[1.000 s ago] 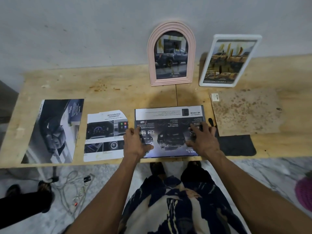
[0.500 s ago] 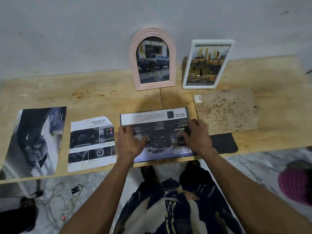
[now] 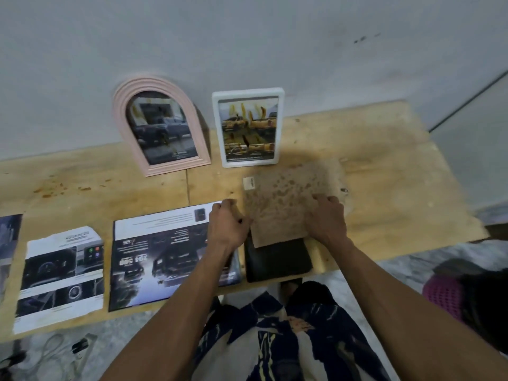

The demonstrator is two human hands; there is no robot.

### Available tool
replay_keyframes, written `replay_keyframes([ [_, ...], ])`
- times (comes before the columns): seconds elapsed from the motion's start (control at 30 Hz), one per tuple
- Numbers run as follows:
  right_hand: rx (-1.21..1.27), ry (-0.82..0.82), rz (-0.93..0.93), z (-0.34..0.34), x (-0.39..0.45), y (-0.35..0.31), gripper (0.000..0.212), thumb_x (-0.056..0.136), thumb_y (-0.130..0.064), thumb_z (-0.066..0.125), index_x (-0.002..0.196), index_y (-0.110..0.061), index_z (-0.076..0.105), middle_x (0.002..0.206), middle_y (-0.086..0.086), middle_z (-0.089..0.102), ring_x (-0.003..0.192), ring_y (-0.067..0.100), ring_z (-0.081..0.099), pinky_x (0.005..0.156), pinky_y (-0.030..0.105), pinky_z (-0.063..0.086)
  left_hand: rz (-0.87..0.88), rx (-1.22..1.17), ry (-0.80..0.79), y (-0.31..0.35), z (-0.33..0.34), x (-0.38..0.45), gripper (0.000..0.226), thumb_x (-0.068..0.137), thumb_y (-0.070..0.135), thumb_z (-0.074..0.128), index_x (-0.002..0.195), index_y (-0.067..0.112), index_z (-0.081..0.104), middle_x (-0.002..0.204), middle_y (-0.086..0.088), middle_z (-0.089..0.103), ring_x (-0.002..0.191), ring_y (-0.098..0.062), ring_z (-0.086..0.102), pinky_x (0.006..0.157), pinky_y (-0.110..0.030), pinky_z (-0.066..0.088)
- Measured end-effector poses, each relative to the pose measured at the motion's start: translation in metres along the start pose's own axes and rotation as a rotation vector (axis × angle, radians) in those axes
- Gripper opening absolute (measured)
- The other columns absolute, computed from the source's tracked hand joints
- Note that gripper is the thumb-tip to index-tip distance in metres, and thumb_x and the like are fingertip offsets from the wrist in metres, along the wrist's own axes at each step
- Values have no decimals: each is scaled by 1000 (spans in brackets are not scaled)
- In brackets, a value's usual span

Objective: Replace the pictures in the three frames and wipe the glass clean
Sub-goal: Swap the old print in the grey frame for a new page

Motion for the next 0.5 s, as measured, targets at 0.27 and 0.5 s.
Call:
replay_keyframes([
  [0.27,-20,-24,117,-41,71,55,61,91,-24,58,146,-19,32,148,13,29,133,38,28,102,47,36,-236,18,-23,44,49,24,53,74,45,71,111,11,54,110,-10,67,108,-32,62,93,-42,55],
  [0.5,83,-90,211,-41,98,66,58,88,-25,56,141,-17,36,138,18,38,129,40,34,102,46,38,-368,28,30,54,58,27,34,79,34,76,94,10,57,111,-14,65,103,-32,63,93,-41,54],
])
Point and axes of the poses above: each hand's wrist, its own x-axis towards the middle knuckle, its own z-axis out of the palm, y = z × x, the point moved 4 cm from there along x, towards the middle knuckle
